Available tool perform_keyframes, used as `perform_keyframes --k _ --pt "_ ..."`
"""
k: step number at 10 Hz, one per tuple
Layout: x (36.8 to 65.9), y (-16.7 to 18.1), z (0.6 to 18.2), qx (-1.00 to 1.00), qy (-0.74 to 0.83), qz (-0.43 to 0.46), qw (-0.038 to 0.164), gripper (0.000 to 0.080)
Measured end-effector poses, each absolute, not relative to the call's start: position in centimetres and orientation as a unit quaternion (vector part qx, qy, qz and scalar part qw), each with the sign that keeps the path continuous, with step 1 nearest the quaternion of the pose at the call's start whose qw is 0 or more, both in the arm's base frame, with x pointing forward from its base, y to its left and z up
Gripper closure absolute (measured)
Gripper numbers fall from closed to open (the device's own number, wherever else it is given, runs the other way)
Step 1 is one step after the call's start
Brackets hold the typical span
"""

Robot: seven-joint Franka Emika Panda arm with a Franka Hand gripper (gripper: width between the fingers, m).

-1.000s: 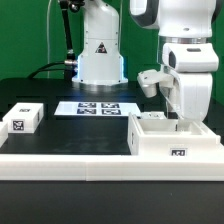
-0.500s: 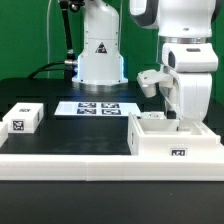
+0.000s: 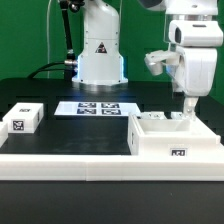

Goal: Assemble cabinet

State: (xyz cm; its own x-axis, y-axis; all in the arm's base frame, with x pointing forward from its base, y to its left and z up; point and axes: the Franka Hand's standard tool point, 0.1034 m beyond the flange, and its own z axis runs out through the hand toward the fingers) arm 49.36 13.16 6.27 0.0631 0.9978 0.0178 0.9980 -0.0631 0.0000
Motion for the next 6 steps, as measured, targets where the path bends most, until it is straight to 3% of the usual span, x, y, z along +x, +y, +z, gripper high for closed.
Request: perform_keyframes --k 3,6 --pt "45.6 15.5 6.2 -0.759 -0.651 -0.02 0.009 0.0002" --pt "45.8 15.3 6.1 -0.759 -0.651 -0.02 0.009 0.0002"
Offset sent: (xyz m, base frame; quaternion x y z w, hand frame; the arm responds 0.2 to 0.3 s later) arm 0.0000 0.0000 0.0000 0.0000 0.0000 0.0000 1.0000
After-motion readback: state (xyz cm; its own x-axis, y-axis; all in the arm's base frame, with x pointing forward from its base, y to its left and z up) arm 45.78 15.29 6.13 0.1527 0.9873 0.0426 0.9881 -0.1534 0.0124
